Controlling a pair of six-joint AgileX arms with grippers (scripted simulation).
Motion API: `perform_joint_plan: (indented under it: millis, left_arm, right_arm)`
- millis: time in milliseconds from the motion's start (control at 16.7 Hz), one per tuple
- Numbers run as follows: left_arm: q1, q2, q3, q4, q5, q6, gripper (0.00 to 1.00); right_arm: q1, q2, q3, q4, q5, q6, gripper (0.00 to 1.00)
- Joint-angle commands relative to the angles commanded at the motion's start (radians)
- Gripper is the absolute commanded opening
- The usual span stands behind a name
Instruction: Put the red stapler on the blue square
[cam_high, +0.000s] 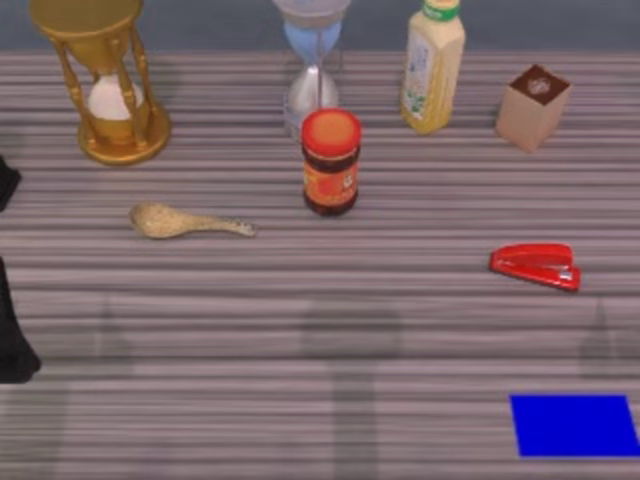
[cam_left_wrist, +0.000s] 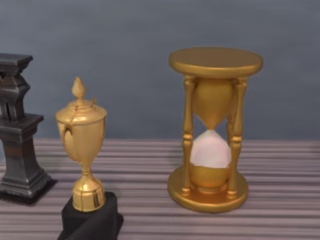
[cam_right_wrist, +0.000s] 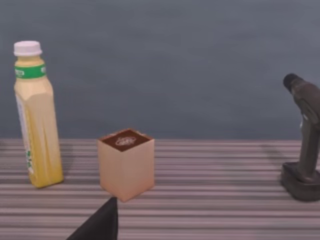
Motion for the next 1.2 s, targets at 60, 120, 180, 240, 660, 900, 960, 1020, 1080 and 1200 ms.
perform_joint_plan:
  millis: [60, 120, 180, 240, 660, 900, 960, 1020, 1080, 1200]
  left_arm:
    - [0.0, 0.0, 0.0, 0.0, 0.0, 0.0, 1.0]
    - [0.0, 0.0, 0.0, 0.0, 0.0, 0.0, 1.0]
    - [0.0, 0.0, 0.0, 0.0, 0.0, 0.0, 1.0]
    - [0.0, 0.0, 0.0, 0.0, 0.0, 0.0, 1.0]
    - [0.0, 0.0, 0.0, 0.0, 0.0, 0.0, 1.0]
    - [0.0, 0.0, 0.0, 0.0, 0.0, 0.0, 1.0]
    - [0.0, 0.0, 0.0, 0.0, 0.0, 0.0, 1.0]
    - [0.0, 0.0, 0.0, 0.0, 0.0, 0.0, 1.0]
    - [0.0, 0.0, 0.0, 0.0, 0.0, 0.0, 1.0]
    - [0.0, 0.0, 0.0, 0.0, 0.0, 0.0, 1.0]
  right_arm:
    - [0.0, 0.0, 0.0, 0.0, 0.0, 0.0, 1.0]
    - [0.0, 0.0, 0.0, 0.0, 0.0, 0.0, 1.0]
    - [0.002, 0.01, 0.01, -0.007, -0.001, -0.006, 1.0]
    - [0.007, 0.031, 0.031, -0.022, -0.002, -0.019, 1.0]
    - [0.065, 0.473, 0.442, -0.299, -0.003, -0.251, 1.0]
    - [0.113, 0.926, 0.789, -0.542, 0.0, -0.451, 1.0]
    - [0.126, 1.047, 0.876, -0.605, 0.001, -0.503, 1.0]
    - [0.139, 1.165, 0.962, -0.669, 0.001, -0.554, 1.0]
    - [0.152, 1.278, 1.046, -0.731, 0.002, -0.605, 1.0]
    - [0.177, 1.485, 1.207, -0.85, 0.002, -0.702, 1.0]
